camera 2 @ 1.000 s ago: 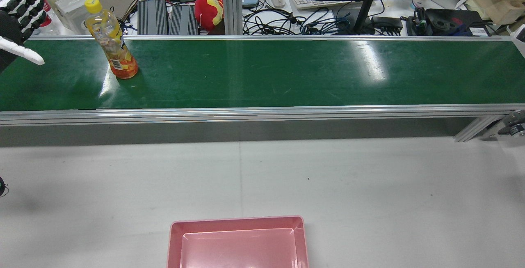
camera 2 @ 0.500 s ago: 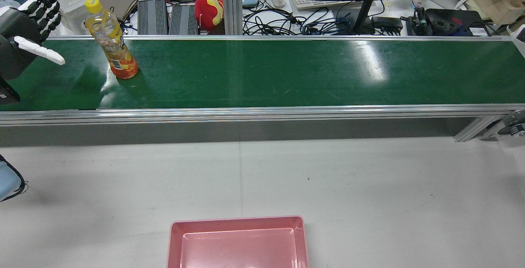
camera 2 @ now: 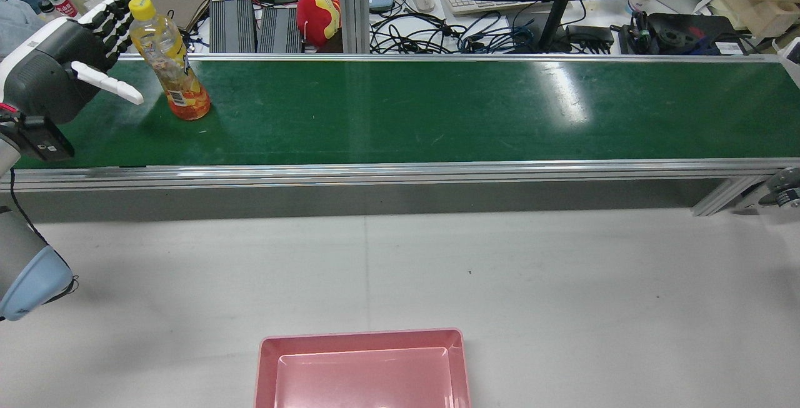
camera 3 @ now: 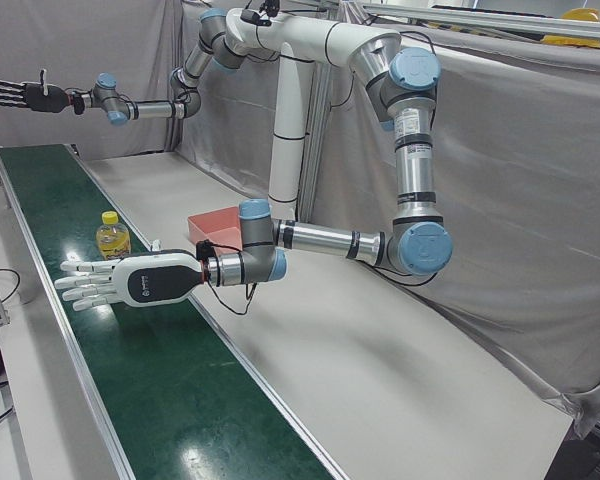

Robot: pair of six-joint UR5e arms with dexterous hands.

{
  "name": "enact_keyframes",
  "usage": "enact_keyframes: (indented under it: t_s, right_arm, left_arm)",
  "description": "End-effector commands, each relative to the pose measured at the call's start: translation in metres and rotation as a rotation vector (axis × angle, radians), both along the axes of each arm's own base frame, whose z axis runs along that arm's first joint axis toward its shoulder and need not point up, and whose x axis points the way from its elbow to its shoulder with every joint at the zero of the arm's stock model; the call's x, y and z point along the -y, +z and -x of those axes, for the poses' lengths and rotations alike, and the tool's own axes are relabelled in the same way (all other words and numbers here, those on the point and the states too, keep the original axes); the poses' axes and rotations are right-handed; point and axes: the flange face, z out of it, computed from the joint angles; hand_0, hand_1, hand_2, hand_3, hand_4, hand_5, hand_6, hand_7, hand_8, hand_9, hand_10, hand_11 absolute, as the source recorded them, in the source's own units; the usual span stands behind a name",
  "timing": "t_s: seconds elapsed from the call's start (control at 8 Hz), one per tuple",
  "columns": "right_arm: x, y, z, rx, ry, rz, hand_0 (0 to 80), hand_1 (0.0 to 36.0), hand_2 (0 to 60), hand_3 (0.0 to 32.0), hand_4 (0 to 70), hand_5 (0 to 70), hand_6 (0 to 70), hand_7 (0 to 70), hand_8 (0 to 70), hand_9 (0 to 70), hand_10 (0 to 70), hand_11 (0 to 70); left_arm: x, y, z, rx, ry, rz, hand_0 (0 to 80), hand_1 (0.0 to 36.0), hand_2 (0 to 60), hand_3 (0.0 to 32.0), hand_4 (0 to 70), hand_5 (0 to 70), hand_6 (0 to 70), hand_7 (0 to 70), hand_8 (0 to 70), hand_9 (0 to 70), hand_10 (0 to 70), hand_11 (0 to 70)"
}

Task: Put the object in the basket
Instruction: 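Move the left hand toward the juice bottle on the conveyor, then close the left hand fingers around the juice bottle and lift it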

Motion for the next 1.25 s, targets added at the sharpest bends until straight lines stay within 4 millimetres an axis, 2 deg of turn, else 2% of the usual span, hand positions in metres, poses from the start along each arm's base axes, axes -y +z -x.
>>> enact_keyframes:
  t_s: [0.0,0.25,0.5,0.62,0.75,0.88,1.0,1.12]
  right_arm:
    - [0.000,0.000,0.000,0.000,0.000,0.000,0.0,0.0,0.0,0.0,0.0,0.0,0.0,0.0,0.0,0.0,0.0,0.0]
    - [0.000,0.000,0.000,0.000,0.000,0.000,0.0,0.0,0.0,0.0,0.0,0.0,0.0,0.0,0.0,0.0,0.0,0.0]
    - [0.000,0.000,0.000,0.000,0.000,-0.001,0.0,0.0,0.0,0.0,0.0,0.0,0.0,0.0,0.0,0.0,0.0,0.0]
    - [0.000,0.000,0.000,0.000,0.000,0.000,0.0,0.0,0.0,0.0,0.0,0.0,0.0,0.0,0.0,0.0,0.0,0.0]
    - [0.000,0.000,0.000,0.000,0.000,0.000,0.0,0.0,0.0,0.0,0.0,0.0,0.0,0.0,0.0,0.0,0.0,0.0]
    - [0.000,0.000,0.000,0.000,0.000,0.000,0.0,0.0,0.0,0.0,0.0,0.0,0.0,0.0,0.0,0.0,0.0,0.0]
    - [0.000,0.000,0.000,0.000,0.000,0.000,0.0,0.0,0.0,0.0,0.0,0.0,0.0,0.0,0.0,0.0,0.0,0.0]
    - [0.000,0.000,0.000,0.000,-0.001,0.000,0.0,0.0,0.0,0.0,0.0,0.0,0.0,0.0,0.0,0.0,0.0,0.0]
  left_arm:
    - [-0.001,-0.010,-0.022,-0.005,0.029,-0.009,80.0,10.4,0.0,0.0,6.4,11.7,0.0,0.0,1.1,0.3,0.0,0.0]
    - [0.002,-0.021,-0.027,-0.008,0.033,-0.016,80.0,10.4,0.0,0.0,7.3,13.7,0.0,0.0,1.9,1.4,0.0,0.4]
    - [0.001,-0.035,-0.044,-0.022,0.056,-0.027,80.0,10.5,0.0,0.0,8.3,15.7,0.0,0.0,2.3,2.0,0.0,1.2]
    - [0.002,-0.044,-0.048,-0.031,0.061,-0.035,80.0,10.8,0.0,0.0,10.3,21.5,0.0,0.0,5.4,6.4,1.1,4.4]
    - [0.004,-0.061,-0.048,-0.032,0.060,-0.031,71.7,21.3,1.6,0.0,14.4,36.5,0.0,0.0,10.8,13.9,5.9,11.2]
    - [0.009,-0.089,-0.051,-0.016,0.058,-0.012,51.0,35.8,60.0,0.0,32.5,49.2,1.2,2.8,15.9,21.0,14.3,23.2]
    - [0.010,-0.093,-0.053,-0.013,0.060,-0.009,59.0,36.0,60.0,0.0,70.0,70.0,35.9,32.5,49.9,63.5,43.0,62.2]
    - [0.010,-0.092,-0.054,-0.002,0.060,0.000,68.5,36.0,60.0,0.0,70.0,70.0,70.0,70.0,70.0,70.0,64.0,70.0]
